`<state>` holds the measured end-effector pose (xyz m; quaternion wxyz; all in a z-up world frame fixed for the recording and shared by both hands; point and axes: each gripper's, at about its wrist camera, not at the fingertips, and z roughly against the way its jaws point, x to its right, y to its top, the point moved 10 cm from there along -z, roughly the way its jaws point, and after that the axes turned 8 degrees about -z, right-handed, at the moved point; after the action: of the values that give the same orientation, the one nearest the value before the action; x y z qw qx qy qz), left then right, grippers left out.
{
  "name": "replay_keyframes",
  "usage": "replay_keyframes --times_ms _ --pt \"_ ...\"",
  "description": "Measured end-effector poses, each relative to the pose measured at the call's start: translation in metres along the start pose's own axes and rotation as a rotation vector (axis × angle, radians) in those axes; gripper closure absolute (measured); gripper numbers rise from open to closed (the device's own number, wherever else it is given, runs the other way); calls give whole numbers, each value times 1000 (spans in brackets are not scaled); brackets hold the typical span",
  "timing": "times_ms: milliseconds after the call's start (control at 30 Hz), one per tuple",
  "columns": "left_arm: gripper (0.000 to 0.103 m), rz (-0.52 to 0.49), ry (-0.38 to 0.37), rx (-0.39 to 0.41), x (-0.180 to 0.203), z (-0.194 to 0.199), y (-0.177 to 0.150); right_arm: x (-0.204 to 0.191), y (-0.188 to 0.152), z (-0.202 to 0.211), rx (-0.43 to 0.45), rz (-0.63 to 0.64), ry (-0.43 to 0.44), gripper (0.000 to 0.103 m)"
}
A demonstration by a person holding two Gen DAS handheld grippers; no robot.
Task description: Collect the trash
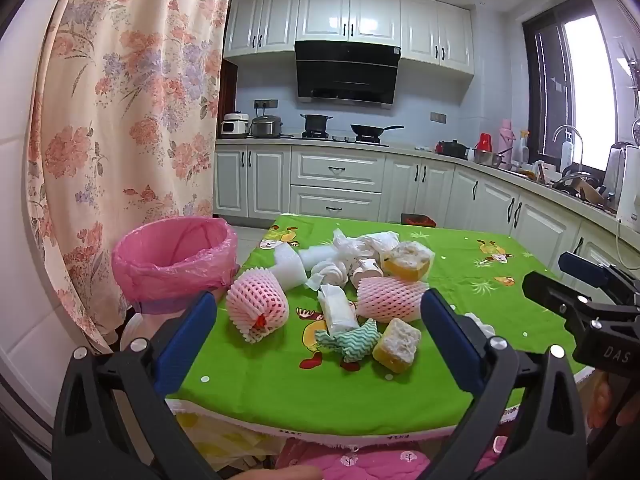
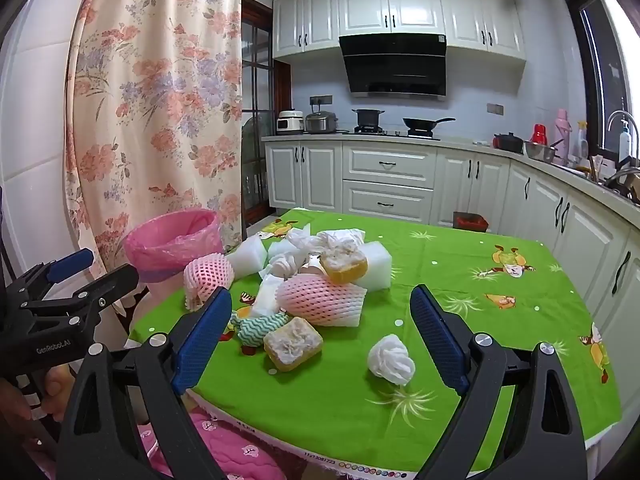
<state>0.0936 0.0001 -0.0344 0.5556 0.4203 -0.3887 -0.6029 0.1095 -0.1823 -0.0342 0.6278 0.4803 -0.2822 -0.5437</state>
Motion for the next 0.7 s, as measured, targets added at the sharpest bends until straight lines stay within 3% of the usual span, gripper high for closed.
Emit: replay_keyframes --times_ms 700 --pt "4 -4 1 0 1 4 2 0 -1 0 -3 -10 3 18"
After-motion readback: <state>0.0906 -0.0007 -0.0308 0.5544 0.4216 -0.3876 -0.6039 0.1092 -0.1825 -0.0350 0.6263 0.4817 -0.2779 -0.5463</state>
